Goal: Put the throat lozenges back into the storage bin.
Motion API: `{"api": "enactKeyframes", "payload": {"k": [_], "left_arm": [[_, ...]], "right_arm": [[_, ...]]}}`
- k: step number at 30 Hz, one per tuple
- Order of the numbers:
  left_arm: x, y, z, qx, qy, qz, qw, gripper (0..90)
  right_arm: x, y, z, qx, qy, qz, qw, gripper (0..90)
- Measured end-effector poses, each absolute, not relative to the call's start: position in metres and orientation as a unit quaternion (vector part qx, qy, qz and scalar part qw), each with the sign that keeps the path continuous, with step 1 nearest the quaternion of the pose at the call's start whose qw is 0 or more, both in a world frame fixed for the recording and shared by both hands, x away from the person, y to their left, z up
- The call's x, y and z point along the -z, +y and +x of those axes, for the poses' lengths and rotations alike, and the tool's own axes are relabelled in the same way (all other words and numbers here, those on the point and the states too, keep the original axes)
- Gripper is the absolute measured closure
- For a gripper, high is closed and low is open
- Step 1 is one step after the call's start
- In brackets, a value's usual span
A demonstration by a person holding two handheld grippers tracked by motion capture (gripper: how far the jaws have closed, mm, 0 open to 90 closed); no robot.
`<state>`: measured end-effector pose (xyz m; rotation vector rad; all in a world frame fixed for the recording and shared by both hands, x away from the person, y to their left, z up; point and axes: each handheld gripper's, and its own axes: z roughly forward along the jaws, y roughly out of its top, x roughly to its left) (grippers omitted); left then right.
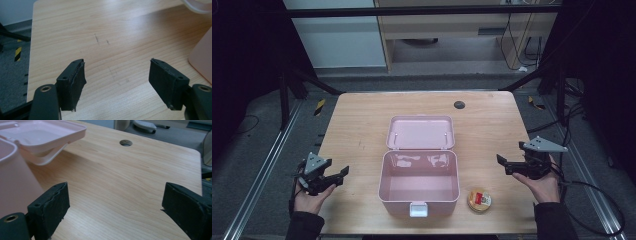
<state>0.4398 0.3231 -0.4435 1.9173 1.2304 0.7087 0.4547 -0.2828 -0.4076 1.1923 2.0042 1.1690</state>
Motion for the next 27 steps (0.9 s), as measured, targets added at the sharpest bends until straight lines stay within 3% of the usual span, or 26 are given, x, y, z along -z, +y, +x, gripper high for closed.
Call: {"api": "enactKeyframes", "payload": {"k": [27], "left_arm": [[0.466, 0.314, 0.436, -0.254, 0.513, 0.746, 0.339, 27.3]], "right_arm": [[0.373, -0.233, 0.422, -0.305, 0.901, 0.249, 0.18, 7.1]]}}
